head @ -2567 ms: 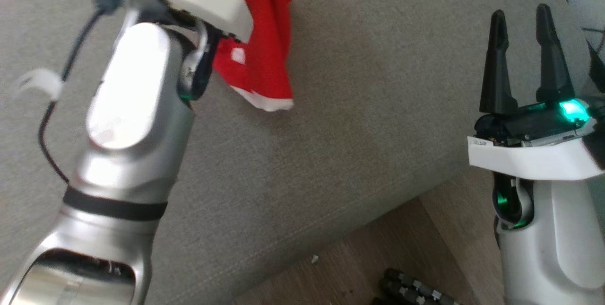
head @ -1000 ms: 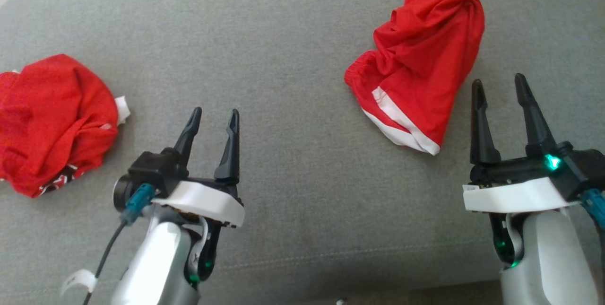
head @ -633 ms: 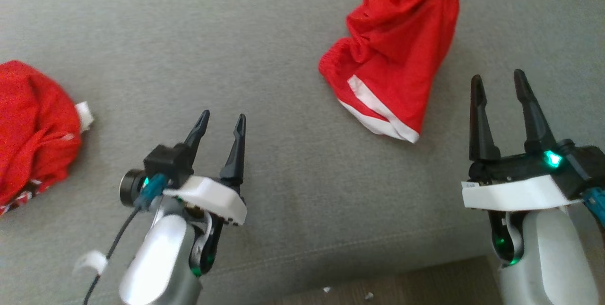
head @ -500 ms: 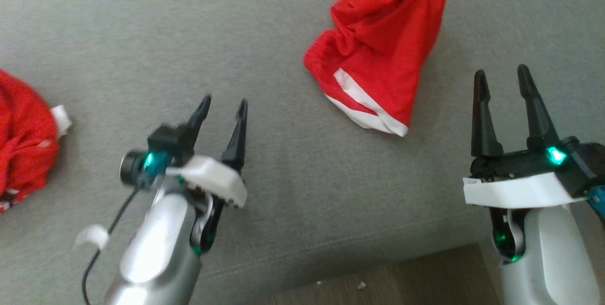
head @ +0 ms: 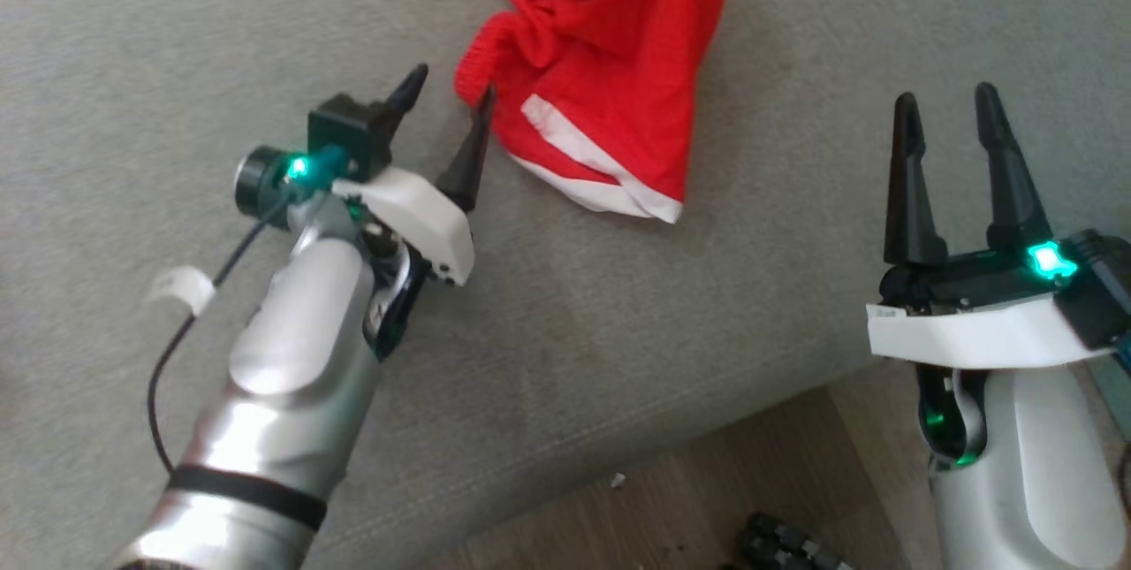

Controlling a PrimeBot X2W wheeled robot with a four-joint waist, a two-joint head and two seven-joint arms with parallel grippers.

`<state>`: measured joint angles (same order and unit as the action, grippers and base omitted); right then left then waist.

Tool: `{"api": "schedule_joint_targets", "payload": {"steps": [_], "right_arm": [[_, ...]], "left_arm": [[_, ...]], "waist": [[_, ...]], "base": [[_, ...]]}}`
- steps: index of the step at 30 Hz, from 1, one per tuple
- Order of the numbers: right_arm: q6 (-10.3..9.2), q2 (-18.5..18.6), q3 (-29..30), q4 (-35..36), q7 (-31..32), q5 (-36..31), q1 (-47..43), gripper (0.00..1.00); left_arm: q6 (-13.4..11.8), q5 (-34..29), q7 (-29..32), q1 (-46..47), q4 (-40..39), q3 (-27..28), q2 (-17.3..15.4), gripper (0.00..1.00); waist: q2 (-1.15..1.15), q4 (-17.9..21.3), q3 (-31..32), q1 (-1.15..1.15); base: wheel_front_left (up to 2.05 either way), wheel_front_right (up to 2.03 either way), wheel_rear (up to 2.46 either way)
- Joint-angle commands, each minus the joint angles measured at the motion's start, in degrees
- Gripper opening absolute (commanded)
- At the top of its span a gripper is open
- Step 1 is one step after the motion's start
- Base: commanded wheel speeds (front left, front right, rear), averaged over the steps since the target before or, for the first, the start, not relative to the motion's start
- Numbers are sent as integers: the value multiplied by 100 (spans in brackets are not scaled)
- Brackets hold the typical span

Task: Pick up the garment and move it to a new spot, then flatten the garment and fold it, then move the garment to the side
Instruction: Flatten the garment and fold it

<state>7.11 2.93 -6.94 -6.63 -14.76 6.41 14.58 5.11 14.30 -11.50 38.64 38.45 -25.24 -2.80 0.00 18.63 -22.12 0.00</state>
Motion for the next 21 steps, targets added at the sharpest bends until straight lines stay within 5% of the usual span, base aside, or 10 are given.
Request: {"api": "schedule_joint_targets", "payload": {"steps": [1, 11, 12, 13, 21], "right_arm": [[37, -5, -99, 220, -24, 74, 167, 100], [37, -5, -169, 245, -24, 213, 180, 100], [37, -5, -172, 245, -24, 222, 185, 100], [37, -5, -174, 244, -24, 228, 189, 100], [37, -5, -154, 193, -24, 221, 162, 100]], "left_arm": [[22, 44, -1, 280, -74, 122, -65, 100], [-97, -184, 59, 826, 812, -57, -200, 100], [-89, -193, 53, 859, 890, -78, -202, 57], [-77, -192, 31, 889, 952, -91, -203, 0], [-460, -86, -325, 1196, 606, 272, -287, 0]], "waist": [[0, 129, -103, 0], [0, 388, -221, 0], [0, 402, -225, 0], [0, 411, -226, 0], [0, 282, -7, 0]], "base": [[0, 0, 0], [0, 0, 0], [0, 0, 0], [0, 0, 0], [0, 0, 0]]}}
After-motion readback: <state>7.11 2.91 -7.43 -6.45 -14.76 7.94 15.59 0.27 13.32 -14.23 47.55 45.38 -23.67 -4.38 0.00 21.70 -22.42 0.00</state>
